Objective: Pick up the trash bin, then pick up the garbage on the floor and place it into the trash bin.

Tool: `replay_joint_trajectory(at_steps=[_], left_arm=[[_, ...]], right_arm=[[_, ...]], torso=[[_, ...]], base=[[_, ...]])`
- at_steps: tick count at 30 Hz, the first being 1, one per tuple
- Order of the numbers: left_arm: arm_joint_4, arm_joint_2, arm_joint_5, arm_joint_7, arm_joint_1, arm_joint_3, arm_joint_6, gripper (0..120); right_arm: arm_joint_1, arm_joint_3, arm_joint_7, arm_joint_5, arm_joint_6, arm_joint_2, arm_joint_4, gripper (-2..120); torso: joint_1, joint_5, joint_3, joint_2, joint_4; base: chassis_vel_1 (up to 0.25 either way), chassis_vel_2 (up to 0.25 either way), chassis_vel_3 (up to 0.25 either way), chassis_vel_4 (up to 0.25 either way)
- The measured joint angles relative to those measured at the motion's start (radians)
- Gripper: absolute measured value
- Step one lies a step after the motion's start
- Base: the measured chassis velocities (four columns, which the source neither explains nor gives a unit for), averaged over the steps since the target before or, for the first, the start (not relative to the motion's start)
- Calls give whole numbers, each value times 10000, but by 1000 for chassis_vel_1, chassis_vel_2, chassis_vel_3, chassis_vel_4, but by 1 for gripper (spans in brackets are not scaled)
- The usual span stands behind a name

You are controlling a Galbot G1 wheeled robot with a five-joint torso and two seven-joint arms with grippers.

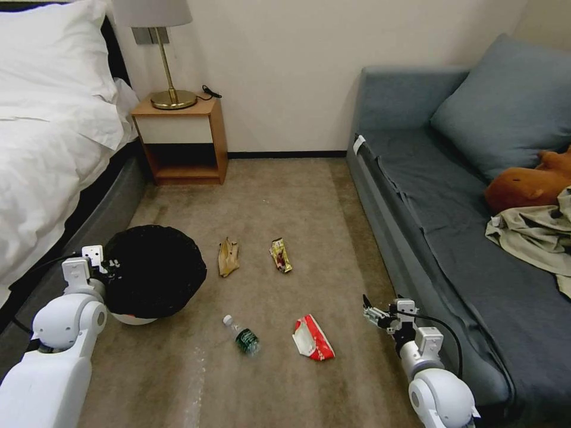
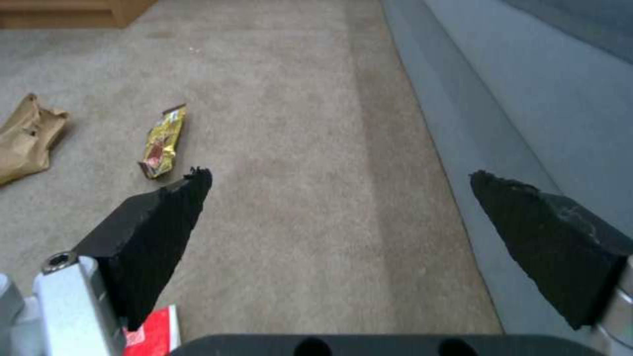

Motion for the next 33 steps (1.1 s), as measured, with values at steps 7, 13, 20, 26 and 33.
replay_joint_trajectory(at_steps=[7,13,20,26,33], left_arm=[[27,-1,-54,33,97,-112,-72,4],[36,-9,-85,32,157,-192,-90,4],[-20,-59,-87,57,302,-360,-98,4],[-103,-106,40,206,582,-583,-98,4],[-298,-97,691,598,853,-779,-123,4]], right_arm=[[15,-229,-37,-258,114,-1,-116,100],[170,-392,-77,-313,99,-68,-221,100],[749,-976,-58,-59,-336,-443,-462,100],[2144,-2349,-6,932,-1268,-1722,-983,100],[3882,-4414,-71,2722,-2443,-3640,-1491,100]], torso=[[0,1,0,0,3],[0,1,0,0,2],[0,2,0,0,0],[0,1,0,0,3],[0,3,0,0,4]], base=[[-109,130,96,-125],[-92,115,89,-107],[-33,18,15,-17],[0,0,0,0],[0,0,0,0]])
